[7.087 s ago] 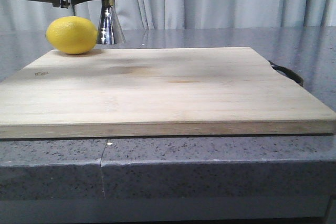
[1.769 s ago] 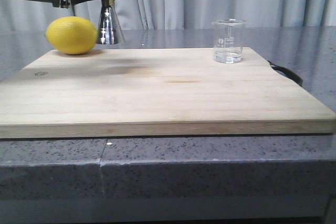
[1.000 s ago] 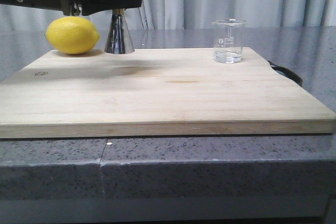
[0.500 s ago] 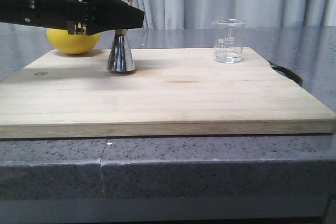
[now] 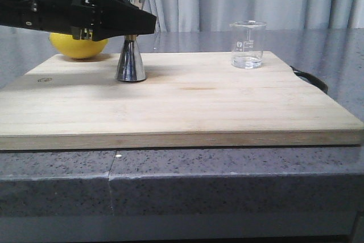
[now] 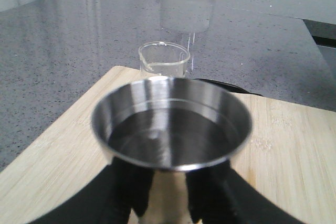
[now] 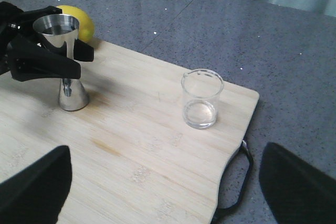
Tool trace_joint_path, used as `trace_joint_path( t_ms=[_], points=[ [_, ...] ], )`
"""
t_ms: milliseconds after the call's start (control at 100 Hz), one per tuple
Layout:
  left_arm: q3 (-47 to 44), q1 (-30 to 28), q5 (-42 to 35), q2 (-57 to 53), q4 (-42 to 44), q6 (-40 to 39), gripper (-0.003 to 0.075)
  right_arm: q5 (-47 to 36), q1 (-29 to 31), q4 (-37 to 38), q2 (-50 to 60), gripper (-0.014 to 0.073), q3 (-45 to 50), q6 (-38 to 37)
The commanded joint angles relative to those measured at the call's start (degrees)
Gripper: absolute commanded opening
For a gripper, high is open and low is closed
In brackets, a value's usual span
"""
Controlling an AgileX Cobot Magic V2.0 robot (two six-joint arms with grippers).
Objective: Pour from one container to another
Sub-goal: 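Open the left gripper and withdraw it upward from the jigger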
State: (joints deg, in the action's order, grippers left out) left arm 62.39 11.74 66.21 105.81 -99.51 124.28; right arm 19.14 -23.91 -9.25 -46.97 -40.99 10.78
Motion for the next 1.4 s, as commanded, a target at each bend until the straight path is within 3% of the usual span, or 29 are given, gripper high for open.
trace_joint_path(
  t_ms=[0, 180, 420, 540, 750, 890, 1040, 1200, 1389],
  points=[
    [1.7, 0.4, 7.0, -2.4, -3.5, 0.0, 0.0271, -3.9, 0.0, 0.4, 0.7, 0.0652, -1.5, 0.6],
    [1.7, 0.4, 6.9, -2.4, -3.1, 0.0, 0.0323, -3.9, 0.0, 0.4, 0.7, 0.0652, -1.5, 0.6],
    [1.7, 0.3, 3.6, -2.4, -1.3, -4.9, 0.0532, 1.8, 0.0, 0.5, 0.7, 0.0652, -3.5, 0.6],
    [1.7, 0.3, 1.7, -3.6, 4.0, -7.4, 0.0537, 9.4, 0.0, 1.6, 0.7, 0.0652, -6.8, 0.6],
    [1.7, 0.3, -5.7, -9.3, 16.6, -18.9, 0.0537, 24.6, 1.9, 6.2, 0.7, 0.0652, -12.6, -0.4],
    [1.7, 0.3, -12.7, -14.5, 26.5, -28.6, 0.0537, 33.0, 3.0, 12.0, 0.7, 0.0652, -15.0, -4.9],
    [1.7, 0.3, -17.7, -20.9, 38.9, -44.7, 0.0530, 38.8, 3.1, 18.3, 0.7, 0.0652, -15.6, -12.1],
    [1.7, 0.3, -17.4, -28.3, 52.4, -65.0, 0.0482, 39.1, 3.1, 18.8, 0.7, 0.0652, -15.6, -17.5],
    [1.7, 0.3, -14.0, -38.6, 66.9, -83.0, 0.0459, 37.0, 3.1, 18.8, 0.7, 0.0652, -15.6, -21.3]
  ],
)
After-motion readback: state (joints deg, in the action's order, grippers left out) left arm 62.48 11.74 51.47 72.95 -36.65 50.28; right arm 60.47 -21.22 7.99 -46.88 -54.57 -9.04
